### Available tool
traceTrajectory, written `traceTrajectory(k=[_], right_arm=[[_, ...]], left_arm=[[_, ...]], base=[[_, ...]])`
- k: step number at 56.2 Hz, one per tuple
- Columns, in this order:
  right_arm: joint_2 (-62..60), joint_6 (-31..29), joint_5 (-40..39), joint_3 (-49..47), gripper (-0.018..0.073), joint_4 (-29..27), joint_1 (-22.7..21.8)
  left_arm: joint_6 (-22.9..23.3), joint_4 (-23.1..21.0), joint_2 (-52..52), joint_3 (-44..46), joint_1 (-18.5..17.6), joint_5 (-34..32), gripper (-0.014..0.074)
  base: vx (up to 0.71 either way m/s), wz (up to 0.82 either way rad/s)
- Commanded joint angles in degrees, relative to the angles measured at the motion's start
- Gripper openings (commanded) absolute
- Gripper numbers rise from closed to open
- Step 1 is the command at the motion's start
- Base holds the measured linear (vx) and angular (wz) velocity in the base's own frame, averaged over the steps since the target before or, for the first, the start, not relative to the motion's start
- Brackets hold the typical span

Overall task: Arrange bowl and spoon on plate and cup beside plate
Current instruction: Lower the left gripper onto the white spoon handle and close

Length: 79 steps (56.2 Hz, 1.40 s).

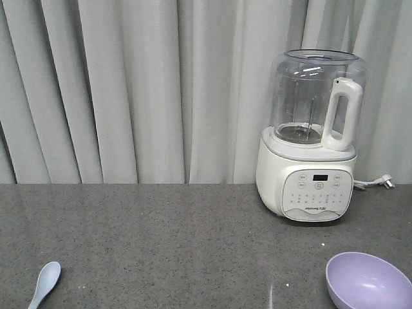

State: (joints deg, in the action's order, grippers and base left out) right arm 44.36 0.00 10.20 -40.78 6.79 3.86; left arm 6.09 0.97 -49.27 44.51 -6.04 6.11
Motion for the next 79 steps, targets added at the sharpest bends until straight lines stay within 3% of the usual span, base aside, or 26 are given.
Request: traceTrajectory(k=[1, 9, 18, 29, 38, 51, 79], right_arm=[[-0.2, 0.0, -4.1, -2.1, 0.0393, 0.3, -0.2], [-0.2, 0.0, -4.4, -2.1, 0.0536, 0.3, -0.2], [-0.2, 0.0, -5.5, -2.1, 0.0558, 0.4, -0.2], [-0.2, 0.0, -5.9, -2.1, 0.0557, 0.4, -0.2], [-0.2, 0.0, -6.0, -2.1, 0.0557, 0.4, -0.2], [-0.2, 0.0, -5.8, -2.1, 0.0557, 0.4, -0.2], [-0.2, 0.0, -4.1, -2.1, 0.0557, 0.4, -0.2]], left_arm=[[0.0, -0.1, 0.1, 2.3, 0.1, -5.3, 0.0424], [0.6, -1.0, -1.3, 2.2, 0.1, -6.1, 0.0570], [0.4, -2.0, -4.0, 2.3, 0.1, -4.7, 0.0575], [-0.1, 1.0, -11.0, 11.3, 0.0, 15.0, 0.0547], [0.0, 1.1, -20.1, 16.6, -1.2, 25.8, 0.0523], [0.0, 1.2, -32.0, 16.6, -1.7, 30.6, 0.0483], [0.6, 1.0, -42.4, 16.6, -1.7, 29.7, 0.0467]], base=[[0.00, 0.00], [0.00, 0.00], [0.00, 0.00], [0.00, 0.00], [0.00, 0.00], [0.00, 0.00], [0.00, 0.00]])
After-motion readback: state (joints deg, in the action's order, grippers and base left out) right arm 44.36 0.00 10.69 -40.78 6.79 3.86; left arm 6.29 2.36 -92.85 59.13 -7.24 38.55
